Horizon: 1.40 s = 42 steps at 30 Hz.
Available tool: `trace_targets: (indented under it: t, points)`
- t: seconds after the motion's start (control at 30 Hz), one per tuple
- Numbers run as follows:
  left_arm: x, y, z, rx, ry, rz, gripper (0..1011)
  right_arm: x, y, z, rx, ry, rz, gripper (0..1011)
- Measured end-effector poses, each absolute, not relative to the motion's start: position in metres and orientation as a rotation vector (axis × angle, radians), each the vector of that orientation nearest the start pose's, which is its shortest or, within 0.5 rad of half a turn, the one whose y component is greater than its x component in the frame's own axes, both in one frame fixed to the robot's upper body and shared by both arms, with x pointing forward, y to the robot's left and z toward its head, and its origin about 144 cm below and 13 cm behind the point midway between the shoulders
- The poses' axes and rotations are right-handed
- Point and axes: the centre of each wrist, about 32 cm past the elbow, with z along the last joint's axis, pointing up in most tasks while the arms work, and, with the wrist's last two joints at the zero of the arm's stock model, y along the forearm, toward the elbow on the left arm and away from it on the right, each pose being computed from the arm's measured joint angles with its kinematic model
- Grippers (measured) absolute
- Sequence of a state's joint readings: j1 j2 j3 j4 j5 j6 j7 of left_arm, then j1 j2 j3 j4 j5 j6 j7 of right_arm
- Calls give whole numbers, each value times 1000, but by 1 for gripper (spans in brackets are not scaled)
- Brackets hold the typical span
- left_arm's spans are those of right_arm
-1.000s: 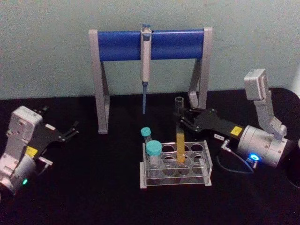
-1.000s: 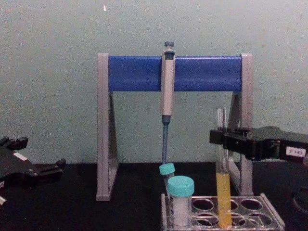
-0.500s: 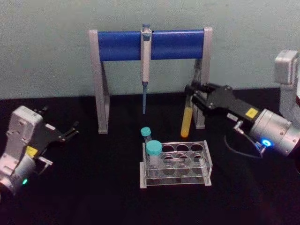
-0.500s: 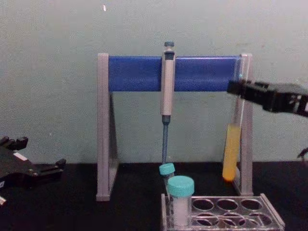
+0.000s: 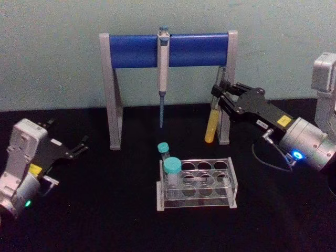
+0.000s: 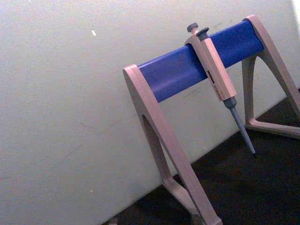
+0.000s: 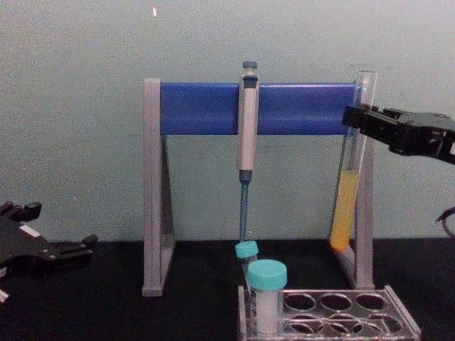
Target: Pick up the test tube from the test tube rack, shake it, then place it back into the test tube rack.
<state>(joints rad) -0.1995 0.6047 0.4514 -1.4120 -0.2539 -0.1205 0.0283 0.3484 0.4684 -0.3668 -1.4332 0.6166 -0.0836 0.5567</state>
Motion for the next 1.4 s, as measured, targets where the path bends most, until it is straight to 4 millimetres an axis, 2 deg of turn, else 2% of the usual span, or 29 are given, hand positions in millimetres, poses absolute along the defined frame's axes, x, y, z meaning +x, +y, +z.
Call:
trace_targets:
  t: [0.5,0.9,1.1,1.4]
  points:
    - [489,310,1140,304,-285,1248,1001,536,-273,1208,152,-101,-638,233]
    - [489,310,1140,304,-285,1248,1001,523,-298,1215,94,-125,-514,233]
    - [489,310,1140,304,-285,1248,1001,521,-310,1217,28,-137,-537,233]
    - [489,310,1140,304,-285,1248,1001,521,-323,1225,-6,-158,-679,233]
